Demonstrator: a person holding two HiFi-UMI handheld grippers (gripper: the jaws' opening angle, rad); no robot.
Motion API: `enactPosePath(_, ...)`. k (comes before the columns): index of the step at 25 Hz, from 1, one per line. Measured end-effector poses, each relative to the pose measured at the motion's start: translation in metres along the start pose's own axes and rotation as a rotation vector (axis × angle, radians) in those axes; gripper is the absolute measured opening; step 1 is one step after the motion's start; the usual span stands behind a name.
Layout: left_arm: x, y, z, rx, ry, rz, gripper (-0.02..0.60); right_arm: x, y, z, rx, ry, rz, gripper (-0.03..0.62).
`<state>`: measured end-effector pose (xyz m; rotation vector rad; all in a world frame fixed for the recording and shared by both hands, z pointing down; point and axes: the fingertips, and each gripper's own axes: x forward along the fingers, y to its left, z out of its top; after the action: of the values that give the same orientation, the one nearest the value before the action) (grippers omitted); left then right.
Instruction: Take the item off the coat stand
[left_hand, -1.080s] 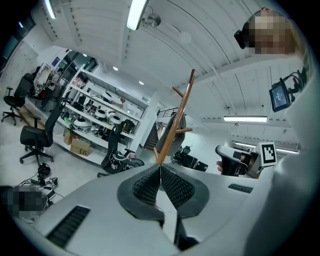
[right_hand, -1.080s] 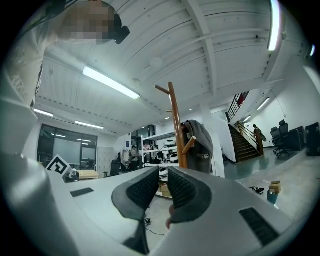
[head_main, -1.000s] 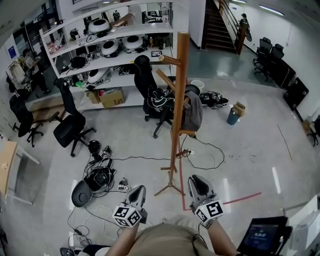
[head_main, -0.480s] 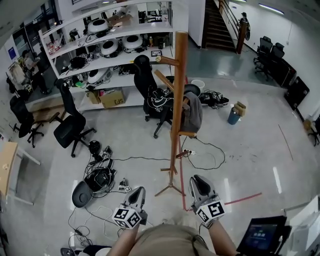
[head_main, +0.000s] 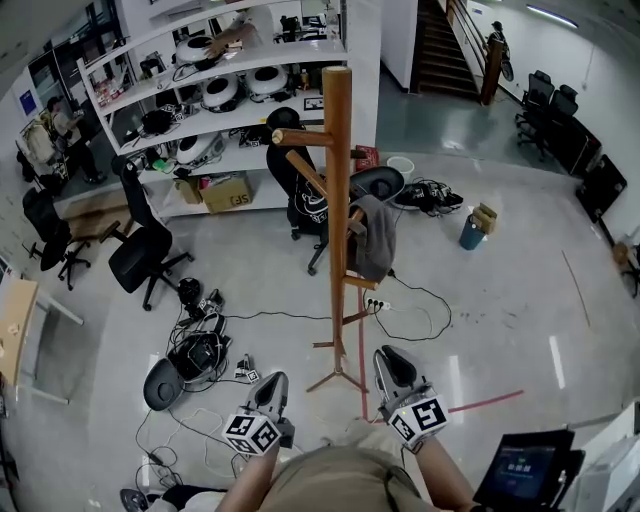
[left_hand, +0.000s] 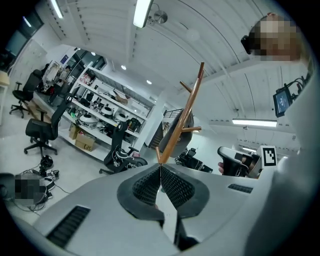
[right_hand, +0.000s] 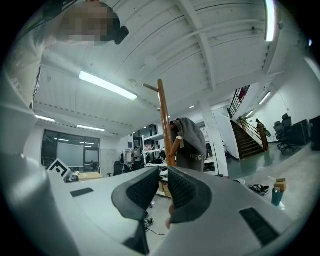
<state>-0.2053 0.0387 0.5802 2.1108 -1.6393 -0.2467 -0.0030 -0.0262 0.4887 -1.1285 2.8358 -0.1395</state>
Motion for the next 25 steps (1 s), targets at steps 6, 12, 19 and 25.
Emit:
enactPosePath(6, 0.028, -0.027, 0.009, -0.008, -0.003, -0.009, 0.018, 0.003, -0.035, 0.017, -0.016, 0.016, 0.01, 0.04)
enactPosePath(12, 0.048, -0.042, 0.015, 0.001, -0.009, 0.001, 0.018, 0.007, -0.053, 0.026, -0.016, 0.009, 0.033, 0.038)
enactPosePath(19, 0.06, -0.054, 0.007, 0.015, 0.007, 0.02, 0.018, -0.001, -0.081, 0.016, -0.008, 0.037, 0.043, 0.038)
enactPosePath(25, 0.068, -0.058, 0.007, 0.022, 0.002, 0.042, 0.018, 0.0, -0.099, 0.021, 0.005, 0.017, 0.039, 0.038)
